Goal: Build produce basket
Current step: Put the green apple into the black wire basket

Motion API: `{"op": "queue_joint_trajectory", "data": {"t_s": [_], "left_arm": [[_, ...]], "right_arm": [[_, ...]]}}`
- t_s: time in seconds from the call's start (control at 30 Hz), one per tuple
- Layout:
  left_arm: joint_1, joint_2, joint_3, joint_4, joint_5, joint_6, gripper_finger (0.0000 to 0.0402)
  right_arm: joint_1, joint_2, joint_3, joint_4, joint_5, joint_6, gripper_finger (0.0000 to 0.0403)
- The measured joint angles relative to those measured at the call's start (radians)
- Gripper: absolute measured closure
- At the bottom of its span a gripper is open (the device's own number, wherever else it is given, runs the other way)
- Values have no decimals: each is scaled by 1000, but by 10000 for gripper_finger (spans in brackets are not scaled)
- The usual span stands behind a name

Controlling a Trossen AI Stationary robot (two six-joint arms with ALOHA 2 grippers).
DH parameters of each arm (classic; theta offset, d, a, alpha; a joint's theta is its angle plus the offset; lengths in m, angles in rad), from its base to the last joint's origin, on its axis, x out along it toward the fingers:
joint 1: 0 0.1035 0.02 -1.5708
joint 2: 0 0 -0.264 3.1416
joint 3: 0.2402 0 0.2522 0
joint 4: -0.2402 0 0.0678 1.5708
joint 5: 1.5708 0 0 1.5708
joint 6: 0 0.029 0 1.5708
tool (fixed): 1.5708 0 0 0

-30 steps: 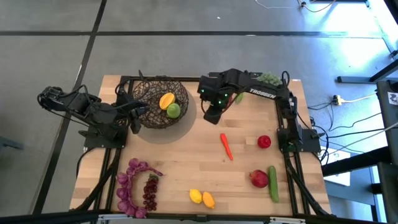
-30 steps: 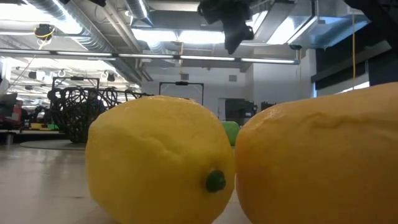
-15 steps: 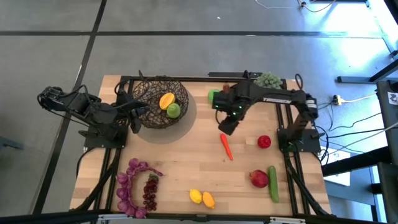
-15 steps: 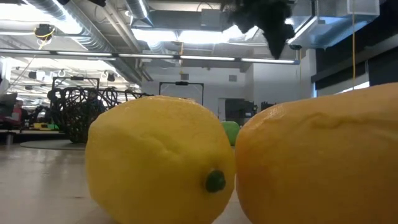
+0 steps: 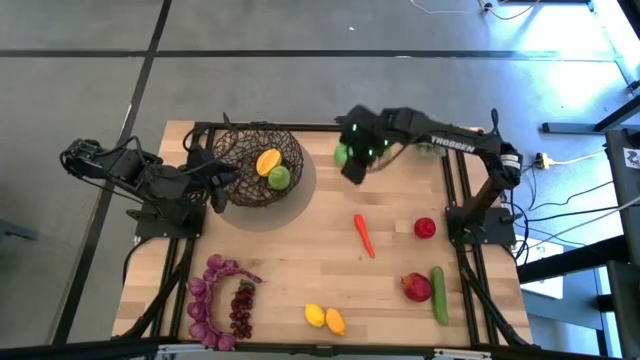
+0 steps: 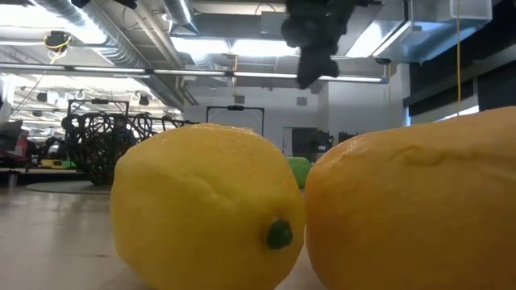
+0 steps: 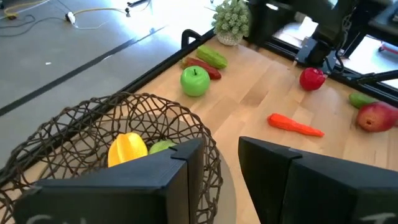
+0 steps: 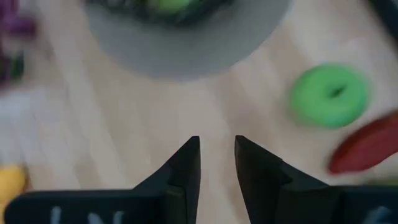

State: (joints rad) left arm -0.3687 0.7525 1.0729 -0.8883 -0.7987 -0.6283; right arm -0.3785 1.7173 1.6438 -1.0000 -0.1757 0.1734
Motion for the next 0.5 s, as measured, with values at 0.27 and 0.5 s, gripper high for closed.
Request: {"op": "queue_joint_trajectory", "data": {"t_s": [0.27, 0.5], "left_arm": [[0, 0, 0, 6, 0, -1, 309], [14, 0, 0, 6, -4, 1, 309]], "right_arm": [[-161, 105, 1, 118, -17, 106, 308], [-195, 192, 1, 151, 16, 85, 308]]}}
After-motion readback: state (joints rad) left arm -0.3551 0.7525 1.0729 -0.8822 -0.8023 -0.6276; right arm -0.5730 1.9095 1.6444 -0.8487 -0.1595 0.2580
